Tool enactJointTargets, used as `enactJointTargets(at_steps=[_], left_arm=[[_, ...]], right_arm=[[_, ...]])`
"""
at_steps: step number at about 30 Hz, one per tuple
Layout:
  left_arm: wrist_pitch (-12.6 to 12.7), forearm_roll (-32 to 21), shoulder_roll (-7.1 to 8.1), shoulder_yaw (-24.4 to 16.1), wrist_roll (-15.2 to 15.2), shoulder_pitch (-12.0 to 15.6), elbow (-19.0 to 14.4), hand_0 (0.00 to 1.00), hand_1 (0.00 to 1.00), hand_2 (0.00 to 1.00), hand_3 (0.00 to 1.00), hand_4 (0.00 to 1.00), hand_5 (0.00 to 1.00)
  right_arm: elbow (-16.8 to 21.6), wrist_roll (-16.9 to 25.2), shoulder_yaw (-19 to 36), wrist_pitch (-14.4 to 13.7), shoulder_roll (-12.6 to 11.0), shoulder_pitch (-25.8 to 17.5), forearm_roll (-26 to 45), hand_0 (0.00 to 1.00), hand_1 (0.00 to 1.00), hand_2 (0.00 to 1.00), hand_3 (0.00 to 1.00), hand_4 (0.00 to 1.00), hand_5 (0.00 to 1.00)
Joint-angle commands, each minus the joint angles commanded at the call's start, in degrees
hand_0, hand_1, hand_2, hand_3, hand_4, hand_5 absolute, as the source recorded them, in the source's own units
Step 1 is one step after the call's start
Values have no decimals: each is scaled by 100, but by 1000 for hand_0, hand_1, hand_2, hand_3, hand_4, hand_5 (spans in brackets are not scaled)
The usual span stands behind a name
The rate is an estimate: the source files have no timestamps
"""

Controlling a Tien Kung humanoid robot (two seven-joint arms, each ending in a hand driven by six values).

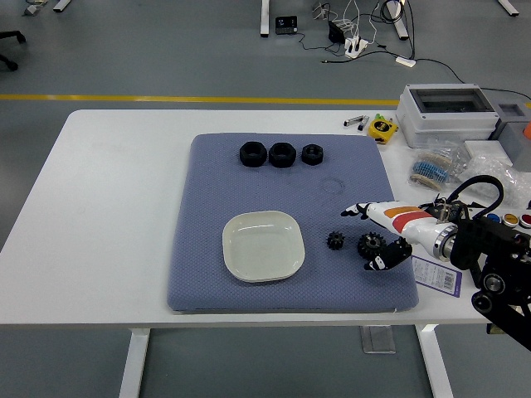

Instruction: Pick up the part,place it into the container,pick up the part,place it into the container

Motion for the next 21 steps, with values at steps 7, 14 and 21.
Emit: enactJointTargets(at_steps=[7,14,21], left_arm=[[-6,-33,6,35,4,-29,0,710,610,642,566,619,699],[2,-81,1,45,-10,-50,0,711,610,641,565,619,699],[1,-107,-5,78,-9,-61,0,710,611,641,566,619,699]], right_arm=[[-433,70,-128,-113,129,199,26,731,707,748,784,994,74],[-756,-12,-242,-64,160,248,27,704,691,734,763,976,69],[-877,66,-285,-141,164,233,31,665,660,700,729,949,61]])
